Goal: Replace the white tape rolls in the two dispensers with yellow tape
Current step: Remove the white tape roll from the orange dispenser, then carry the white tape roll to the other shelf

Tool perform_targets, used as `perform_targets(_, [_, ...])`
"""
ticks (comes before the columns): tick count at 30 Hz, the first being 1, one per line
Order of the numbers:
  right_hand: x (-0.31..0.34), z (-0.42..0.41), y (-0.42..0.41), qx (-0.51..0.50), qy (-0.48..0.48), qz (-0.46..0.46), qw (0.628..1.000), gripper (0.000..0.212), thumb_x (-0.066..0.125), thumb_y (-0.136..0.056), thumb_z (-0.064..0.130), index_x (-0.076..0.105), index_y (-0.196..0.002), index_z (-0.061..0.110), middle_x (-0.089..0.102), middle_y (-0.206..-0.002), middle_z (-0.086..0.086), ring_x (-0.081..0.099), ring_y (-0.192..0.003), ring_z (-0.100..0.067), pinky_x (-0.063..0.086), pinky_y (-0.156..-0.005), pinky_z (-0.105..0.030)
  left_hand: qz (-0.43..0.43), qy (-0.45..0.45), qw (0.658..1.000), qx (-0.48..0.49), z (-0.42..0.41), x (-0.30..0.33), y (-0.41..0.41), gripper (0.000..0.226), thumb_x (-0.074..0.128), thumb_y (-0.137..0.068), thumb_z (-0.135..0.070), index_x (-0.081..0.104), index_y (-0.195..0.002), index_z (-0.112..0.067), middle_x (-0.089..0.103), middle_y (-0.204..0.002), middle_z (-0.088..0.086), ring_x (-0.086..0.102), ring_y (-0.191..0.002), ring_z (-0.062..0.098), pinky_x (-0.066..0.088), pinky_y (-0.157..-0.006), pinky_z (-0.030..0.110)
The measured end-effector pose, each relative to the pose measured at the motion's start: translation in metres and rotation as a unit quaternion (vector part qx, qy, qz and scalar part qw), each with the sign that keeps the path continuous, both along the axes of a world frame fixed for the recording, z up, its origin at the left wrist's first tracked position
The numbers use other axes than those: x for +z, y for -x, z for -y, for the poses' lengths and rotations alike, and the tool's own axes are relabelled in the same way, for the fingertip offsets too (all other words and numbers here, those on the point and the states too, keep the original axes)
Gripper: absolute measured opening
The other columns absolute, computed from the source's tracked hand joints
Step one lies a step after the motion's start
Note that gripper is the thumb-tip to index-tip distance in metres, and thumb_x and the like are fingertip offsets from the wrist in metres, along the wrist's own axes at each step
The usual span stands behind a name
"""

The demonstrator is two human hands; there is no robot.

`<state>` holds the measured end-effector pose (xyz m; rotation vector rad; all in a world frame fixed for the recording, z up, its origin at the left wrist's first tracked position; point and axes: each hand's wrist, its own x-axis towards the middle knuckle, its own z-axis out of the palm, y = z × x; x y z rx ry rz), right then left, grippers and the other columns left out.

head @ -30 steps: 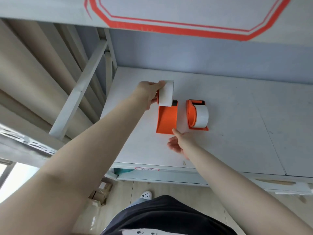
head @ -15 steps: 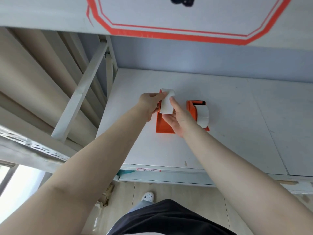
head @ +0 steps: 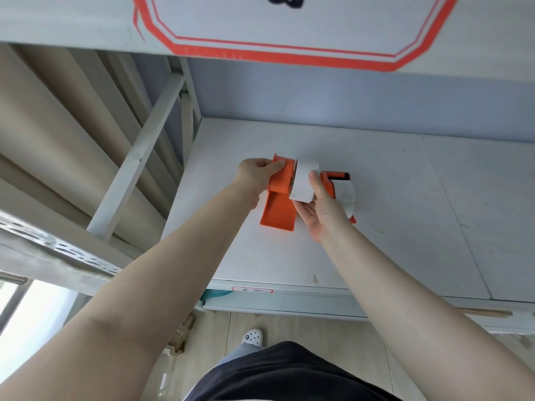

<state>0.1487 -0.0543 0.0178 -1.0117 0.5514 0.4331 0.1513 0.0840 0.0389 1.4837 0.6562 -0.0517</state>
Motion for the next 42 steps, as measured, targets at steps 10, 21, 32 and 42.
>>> perform_targets(10, [0.014, 0.01, 0.004, 0.003, -0.019, 0.013, 1.0, 0.044, 0.077, -0.076, 0.037, 0.06, -0.106, 0.01, 0.067, -0.117, -0.012, 0.064, -0.109, -0.024, 0.057, -0.081, -0.028, -0.002, -0.038, 0.999, 0.031, 0.012, 0.004, 0.002, 0.018, 0.069, -0.085, -0.029, 0.061, -0.073, -0.019, 0.063, -0.077, 0.0, 0.059, -0.08, 0.023, 0.054, -0.091, 0.042])
perform_targets(21, [0.01, 0.023, 0.027, 0.04, 0.013, 0.001, 0.999, 0.035, 0.077, -0.077, 0.037, 0.062, -0.092, 0.009, 0.07, -0.109, -0.012, 0.066, -0.105, -0.025, 0.055, -0.092, -0.034, 0.004, -0.085, 0.994, 0.069, 0.028, 0.009, 0.021, 0.048, 0.058, -0.09, -0.047, 0.053, -0.123, -0.012, 0.058, -0.109, 0.001, 0.05, -0.091, 0.017, 0.035, -0.058, 0.022])
perform_targets(32, [-0.009, 0.059, 0.094, 0.2, 0.173, 0.177, 0.948, 0.034, 0.083, -0.068, 0.024, 0.069, -0.097, 0.017, 0.074, -0.094, 0.0, 0.069, -0.09, -0.013, 0.052, -0.073, -0.019, 0.043, 0.016, 0.995, 0.09, 0.074, -0.031, 0.151, 0.048, 0.069, -0.082, -0.042, 0.055, -0.109, -0.005, 0.064, -0.103, 0.013, 0.067, -0.089, 0.023, 0.056, -0.072, 0.03])
perform_targets(42, [-0.04, 0.106, 0.149, 0.184, 0.149, 0.169, 0.957, 0.05, 0.075, -0.08, 0.02, 0.053, -0.125, 0.014, 0.064, -0.118, -0.004, 0.063, -0.109, -0.014, 0.052, -0.089, -0.023, -0.001, 0.039, 0.998, 0.056, 0.088, -0.052, 0.2, 0.041, 0.074, -0.081, -0.027, 0.061, -0.106, 0.003, 0.07, -0.098, 0.02, 0.071, -0.083, 0.025, 0.059, -0.077, 0.03])
